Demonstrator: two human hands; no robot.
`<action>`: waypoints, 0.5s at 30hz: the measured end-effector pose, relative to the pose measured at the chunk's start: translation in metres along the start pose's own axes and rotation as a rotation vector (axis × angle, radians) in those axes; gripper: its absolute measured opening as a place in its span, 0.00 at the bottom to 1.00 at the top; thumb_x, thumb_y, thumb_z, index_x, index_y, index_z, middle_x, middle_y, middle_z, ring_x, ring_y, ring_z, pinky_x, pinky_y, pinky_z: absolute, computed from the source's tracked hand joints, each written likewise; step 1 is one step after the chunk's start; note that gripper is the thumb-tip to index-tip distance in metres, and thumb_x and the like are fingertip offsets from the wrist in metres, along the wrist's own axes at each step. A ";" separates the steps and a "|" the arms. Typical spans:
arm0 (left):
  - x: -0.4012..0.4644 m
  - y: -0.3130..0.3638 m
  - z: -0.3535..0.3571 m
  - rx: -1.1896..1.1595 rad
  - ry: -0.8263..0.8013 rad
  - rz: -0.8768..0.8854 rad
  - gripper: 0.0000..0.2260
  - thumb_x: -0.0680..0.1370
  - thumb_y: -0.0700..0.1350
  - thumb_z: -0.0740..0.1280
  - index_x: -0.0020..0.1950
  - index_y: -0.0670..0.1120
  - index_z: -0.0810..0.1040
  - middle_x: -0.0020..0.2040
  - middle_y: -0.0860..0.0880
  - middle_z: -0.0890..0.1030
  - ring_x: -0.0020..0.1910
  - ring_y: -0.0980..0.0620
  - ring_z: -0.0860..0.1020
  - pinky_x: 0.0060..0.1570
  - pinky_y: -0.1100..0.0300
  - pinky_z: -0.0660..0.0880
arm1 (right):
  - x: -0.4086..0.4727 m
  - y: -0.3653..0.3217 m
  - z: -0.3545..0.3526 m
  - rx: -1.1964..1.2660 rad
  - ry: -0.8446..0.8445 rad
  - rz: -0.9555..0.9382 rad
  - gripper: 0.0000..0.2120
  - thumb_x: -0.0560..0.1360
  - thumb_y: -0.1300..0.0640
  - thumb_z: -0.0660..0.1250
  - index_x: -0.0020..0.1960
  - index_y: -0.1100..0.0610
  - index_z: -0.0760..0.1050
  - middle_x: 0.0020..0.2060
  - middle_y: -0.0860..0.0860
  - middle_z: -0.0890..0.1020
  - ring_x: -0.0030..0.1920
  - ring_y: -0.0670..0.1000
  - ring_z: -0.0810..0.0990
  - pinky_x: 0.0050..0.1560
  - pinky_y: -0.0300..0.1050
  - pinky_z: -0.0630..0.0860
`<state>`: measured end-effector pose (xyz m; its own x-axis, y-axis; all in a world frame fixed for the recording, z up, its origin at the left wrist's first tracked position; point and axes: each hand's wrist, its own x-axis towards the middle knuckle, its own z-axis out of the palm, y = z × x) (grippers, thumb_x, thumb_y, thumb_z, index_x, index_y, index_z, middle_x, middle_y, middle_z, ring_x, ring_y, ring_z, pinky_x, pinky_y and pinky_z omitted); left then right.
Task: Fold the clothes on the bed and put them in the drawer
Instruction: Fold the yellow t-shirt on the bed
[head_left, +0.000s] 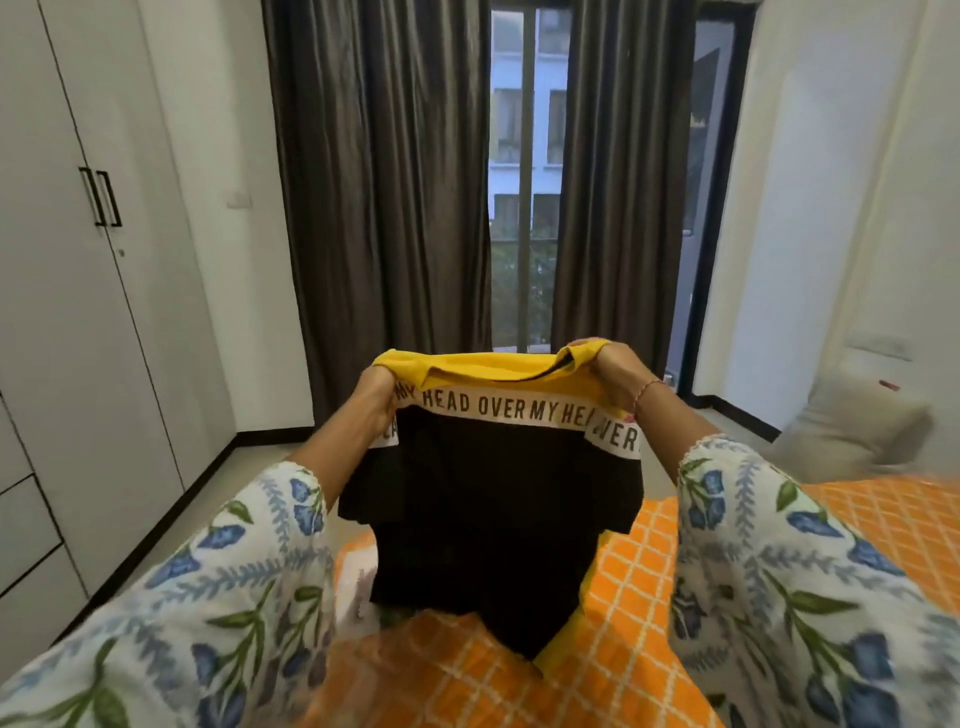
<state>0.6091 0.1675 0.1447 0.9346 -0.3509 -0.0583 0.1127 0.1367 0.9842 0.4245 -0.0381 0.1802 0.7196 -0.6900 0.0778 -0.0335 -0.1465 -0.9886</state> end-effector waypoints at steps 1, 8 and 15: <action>0.021 0.001 0.001 0.007 0.040 0.012 0.11 0.76 0.48 0.64 0.50 0.42 0.79 0.44 0.41 0.81 0.40 0.47 0.78 0.42 0.53 0.77 | 0.016 -0.005 0.001 -0.046 -0.003 -0.055 0.12 0.78 0.65 0.59 0.58 0.61 0.77 0.58 0.60 0.78 0.61 0.61 0.74 0.58 0.51 0.73; 0.046 0.042 0.008 0.002 0.198 0.462 0.18 0.80 0.51 0.59 0.65 0.44 0.75 0.60 0.41 0.77 0.58 0.42 0.75 0.59 0.51 0.71 | 0.061 -0.036 0.014 -0.132 0.169 -0.554 0.18 0.82 0.60 0.55 0.71 0.56 0.69 0.67 0.56 0.72 0.65 0.52 0.71 0.64 0.37 0.69; 0.003 -0.028 -0.031 0.783 0.461 0.614 0.19 0.82 0.43 0.54 0.74 0.49 0.66 0.66 0.37 0.73 0.64 0.36 0.70 0.66 0.44 0.65 | 0.032 0.039 0.007 -0.633 0.433 -0.675 0.22 0.81 0.55 0.57 0.74 0.55 0.64 0.50 0.59 0.80 0.50 0.56 0.77 0.52 0.46 0.72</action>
<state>0.6187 0.1910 0.1118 0.8131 -0.0219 0.5818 -0.5084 -0.5137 0.6911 0.4505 -0.0610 0.1428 0.4152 -0.5035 0.7577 -0.1643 -0.8607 -0.4819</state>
